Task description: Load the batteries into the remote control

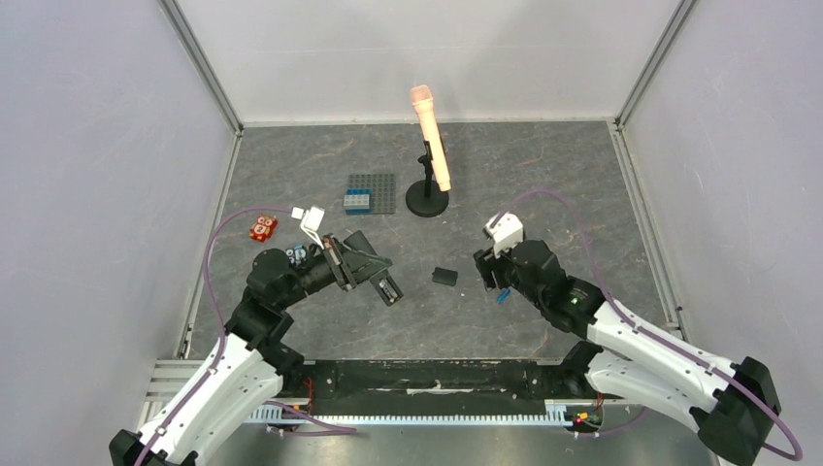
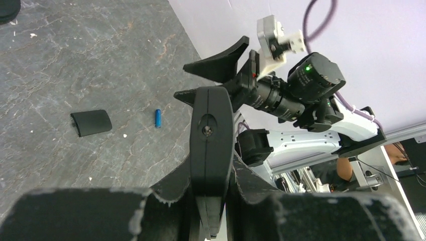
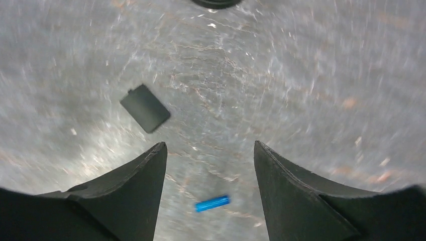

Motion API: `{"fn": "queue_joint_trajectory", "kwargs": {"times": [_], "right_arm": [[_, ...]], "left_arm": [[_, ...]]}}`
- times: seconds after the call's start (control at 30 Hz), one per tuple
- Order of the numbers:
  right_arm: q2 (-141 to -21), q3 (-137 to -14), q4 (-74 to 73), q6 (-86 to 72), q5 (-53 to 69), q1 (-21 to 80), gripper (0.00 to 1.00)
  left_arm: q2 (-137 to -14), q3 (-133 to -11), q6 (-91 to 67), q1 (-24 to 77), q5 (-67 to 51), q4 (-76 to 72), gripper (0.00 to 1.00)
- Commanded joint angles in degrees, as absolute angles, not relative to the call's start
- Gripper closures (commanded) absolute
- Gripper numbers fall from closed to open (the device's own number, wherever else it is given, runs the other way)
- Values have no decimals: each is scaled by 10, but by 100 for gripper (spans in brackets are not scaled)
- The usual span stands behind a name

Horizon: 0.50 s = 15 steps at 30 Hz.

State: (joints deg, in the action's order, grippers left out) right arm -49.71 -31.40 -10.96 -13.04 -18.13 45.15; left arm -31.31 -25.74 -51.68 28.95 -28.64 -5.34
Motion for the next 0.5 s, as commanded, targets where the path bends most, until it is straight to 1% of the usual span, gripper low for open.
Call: {"fn": "queue_joint_trajectory", "kwargs": {"times": [0.0, 0.07, 0.17, 0.27, 0.47], "right_arm": [[-508, -327, -124, 219, -51, 451, 34], [-543, -359, -215, 273, -4, 451, 37], [-603, -405, -340, 335, 44, 449, 46], [-632, -426, -372, 364, 39, 444, 49], [-662, -423, -386, 447, 59, 436, 50]], "left_arm": [[-311, -282, -483, 288, -286, -26, 98], [-314, -290, -479, 288, -287, -14, 98], [-311, -292, -481, 287, -285, -11, 98], [-305, -290, -485, 287, -282, -10, 98], [-301, -290, -488, 287, -280, -8, 98]]}}
